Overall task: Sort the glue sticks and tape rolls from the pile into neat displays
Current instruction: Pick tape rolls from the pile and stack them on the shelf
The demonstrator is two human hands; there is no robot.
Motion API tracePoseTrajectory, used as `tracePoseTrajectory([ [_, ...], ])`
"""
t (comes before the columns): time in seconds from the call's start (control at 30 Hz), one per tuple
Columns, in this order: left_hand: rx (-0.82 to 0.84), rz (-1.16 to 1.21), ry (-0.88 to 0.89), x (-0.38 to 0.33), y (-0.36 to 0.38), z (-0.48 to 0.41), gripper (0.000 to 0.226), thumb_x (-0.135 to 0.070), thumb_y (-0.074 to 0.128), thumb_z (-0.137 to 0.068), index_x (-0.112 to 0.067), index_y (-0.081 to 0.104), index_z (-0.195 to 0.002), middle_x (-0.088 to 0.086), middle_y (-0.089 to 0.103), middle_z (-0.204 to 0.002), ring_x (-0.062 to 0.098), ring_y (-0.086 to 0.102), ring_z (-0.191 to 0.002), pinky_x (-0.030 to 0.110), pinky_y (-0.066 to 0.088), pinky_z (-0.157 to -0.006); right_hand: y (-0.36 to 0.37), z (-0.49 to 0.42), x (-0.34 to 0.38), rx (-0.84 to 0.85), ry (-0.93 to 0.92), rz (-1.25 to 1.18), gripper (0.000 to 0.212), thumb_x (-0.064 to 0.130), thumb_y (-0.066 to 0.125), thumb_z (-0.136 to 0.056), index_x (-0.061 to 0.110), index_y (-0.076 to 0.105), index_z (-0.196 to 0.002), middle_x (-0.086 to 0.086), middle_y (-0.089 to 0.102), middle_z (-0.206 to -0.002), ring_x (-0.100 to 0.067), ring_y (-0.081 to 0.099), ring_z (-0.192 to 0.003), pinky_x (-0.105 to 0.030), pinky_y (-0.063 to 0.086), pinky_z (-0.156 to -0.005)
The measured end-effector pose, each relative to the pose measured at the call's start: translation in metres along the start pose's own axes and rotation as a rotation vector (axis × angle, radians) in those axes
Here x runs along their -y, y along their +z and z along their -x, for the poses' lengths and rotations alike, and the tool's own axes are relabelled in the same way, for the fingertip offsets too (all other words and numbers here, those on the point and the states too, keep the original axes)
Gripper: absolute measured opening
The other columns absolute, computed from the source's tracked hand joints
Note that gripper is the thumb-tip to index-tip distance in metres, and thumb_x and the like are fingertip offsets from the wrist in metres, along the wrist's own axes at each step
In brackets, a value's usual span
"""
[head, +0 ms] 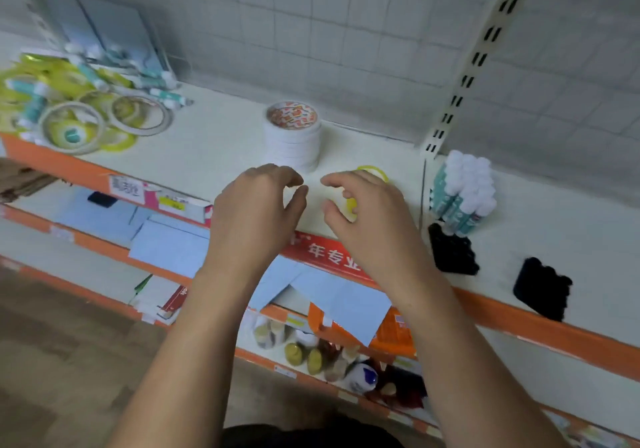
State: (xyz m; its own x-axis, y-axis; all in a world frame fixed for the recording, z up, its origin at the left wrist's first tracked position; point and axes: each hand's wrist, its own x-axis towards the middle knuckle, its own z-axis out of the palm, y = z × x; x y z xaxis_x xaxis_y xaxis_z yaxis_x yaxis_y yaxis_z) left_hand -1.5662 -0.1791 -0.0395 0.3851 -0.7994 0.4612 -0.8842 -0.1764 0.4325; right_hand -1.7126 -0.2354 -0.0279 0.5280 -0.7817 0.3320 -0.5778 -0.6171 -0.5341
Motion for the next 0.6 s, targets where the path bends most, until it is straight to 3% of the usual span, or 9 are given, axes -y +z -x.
tracePoseTrajectory([
  [0.13, 0.018, -0.16, -0.068, 0.074, -0.045, -0.006, 0.029, -0.037, 0.058, -0.092, -0.021, 0.066, -0.114, 0.0, 0.066, -0.111, 0.026, 0.059, -0.104, 0.035, 0.047, -0.073, 0.045, -0.037, 0.064, 0.081, -0.101, 0.016, 0.034, 0.025, 0.058, -0.093, 0.023, 0.059, -0.127, 0.004, 0.06, -0.125, -0.018, 0.053, -0.116, -0.036, 0.044, -0.097],
  [0.4, 0.078, -0.28, -0.157, 0.192, -0.114, -0.006, 0.031, -0.037, 0.057, -0.093, -0.019, 0.064, -0.117, 0.002, 0.062, -0.113, 0.026, 0.059, -0.103, 0.035, 0.048, -0.069, 0.145, -0.088, 0.166, 0.176, -0.146, 0.038, 0.041, 0.031, 0.057, -0.093, 0.023, 0.052, -0.133, -0.001, 0.055, -0.129, -0.024, 0.05, -0.12, -0.037, 0.044, -0.096],
  [0.6, 0.106, -0.276, -0.153, 0.24, -0.127, -0.009, 0.031, -0.039, 0.057, -0.093, -0.019, 0.065, -0.115, 0.002, 0.063, -0.114, 0.025, 0.059, -0.102, 0.031, 0.044, -0.069, 0.187, -0.1, 0.192, 0.189, -0.125, 0.007, 0.033, 0.031, 0.058, -0.093, 0.023, 0.058, -0.125, -0.001, 0.058, -0.123, -0.022, 0.051, -0.115, -0.039, 0.047, -0.093],
])
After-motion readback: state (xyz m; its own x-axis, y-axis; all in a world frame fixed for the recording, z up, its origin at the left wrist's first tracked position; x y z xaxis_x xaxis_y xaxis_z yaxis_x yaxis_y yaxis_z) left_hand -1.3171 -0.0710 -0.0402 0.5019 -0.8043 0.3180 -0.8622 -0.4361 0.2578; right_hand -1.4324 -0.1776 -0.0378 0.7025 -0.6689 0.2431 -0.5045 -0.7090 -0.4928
